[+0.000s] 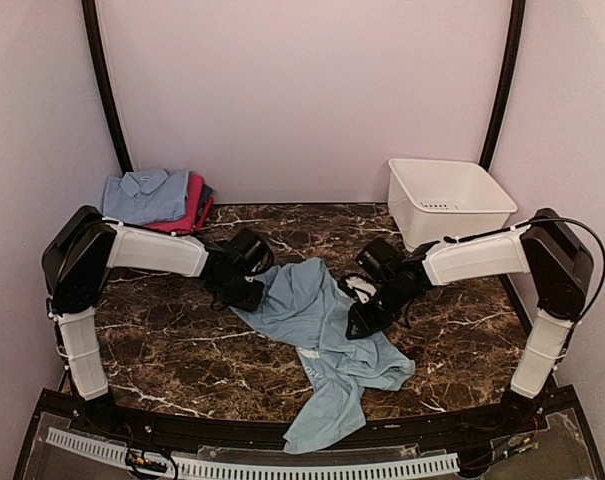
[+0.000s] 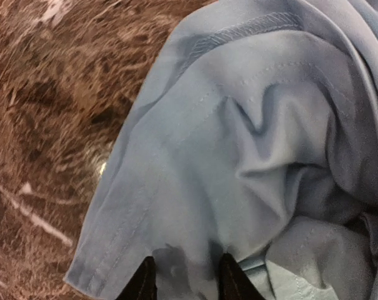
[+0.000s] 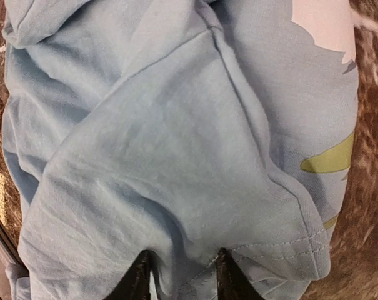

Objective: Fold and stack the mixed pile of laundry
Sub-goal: Rotate the crumpled T-shirt at the center of the board.

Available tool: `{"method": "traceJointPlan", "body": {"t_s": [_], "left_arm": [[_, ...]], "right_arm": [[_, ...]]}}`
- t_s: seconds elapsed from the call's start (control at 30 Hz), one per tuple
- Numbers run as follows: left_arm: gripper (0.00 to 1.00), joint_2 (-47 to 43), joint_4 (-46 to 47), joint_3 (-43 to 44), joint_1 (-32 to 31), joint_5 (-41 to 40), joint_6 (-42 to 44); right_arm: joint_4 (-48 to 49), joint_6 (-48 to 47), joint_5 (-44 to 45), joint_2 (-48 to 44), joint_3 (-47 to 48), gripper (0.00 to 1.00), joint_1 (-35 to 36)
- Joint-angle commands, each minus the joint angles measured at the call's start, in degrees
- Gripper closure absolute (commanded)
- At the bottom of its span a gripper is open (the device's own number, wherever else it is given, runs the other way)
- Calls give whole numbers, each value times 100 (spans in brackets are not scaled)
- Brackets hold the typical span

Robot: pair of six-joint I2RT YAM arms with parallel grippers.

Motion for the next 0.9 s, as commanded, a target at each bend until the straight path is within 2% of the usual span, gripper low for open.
{"method": "traceJointPlan", "body": {"t_s": [0.0, 0.1, 0.13, 0.3, 0.37, 0.4, 0.47, 0.5, 0.53, 0.7, 0.87], "left_arm": [[83, -661, -521, -1182, 69, 15, -569], [97, -1477, -460, -1770, 71, 115, -927], [98, -1640, -420, -1995, 72, 232, -1070], [100, -2777, -288, -2452, 72, 672, -1508], [100, -3016, -277, -2485, 74, 659, -1609], [100, -3051, -293, -2449, 72, 660, -1620], [100, -3051, -391, -2328, 74, 658, -1607], [100, -2992, -421, -2283, 77, 656, -1596], [100, -2927, -454, -2209, 73, 667, -1580], [100, -2815, -360, -2174, 72, 732, -1569], [100, -2807, -354, -2195, 72, 689, -1524]], "right_arm": [[72, -360, 439, 421, 442, 77, -166], [-6, -515, 483, 381, 793, 95, -302], [-30, -561, 513, 323, 879, 100, -343], [-110, -690, 709, -166, 1084, 100, -575], [-144, -765, 433, -388, 1133, 100, -586], [-149, -763, 187, -475, 1148, 90, -569], [-125, -675, -274, -595, 1165, 60, -411], [-124, -606, -328, -607, 1180, 49, -270], [-136, -557, -343, -583, 1204, 44, -121], [-401, -379, -129, 20, 1482, 41, 297], [-455, -336, 114, 401, 1549, 41, 418]]}}
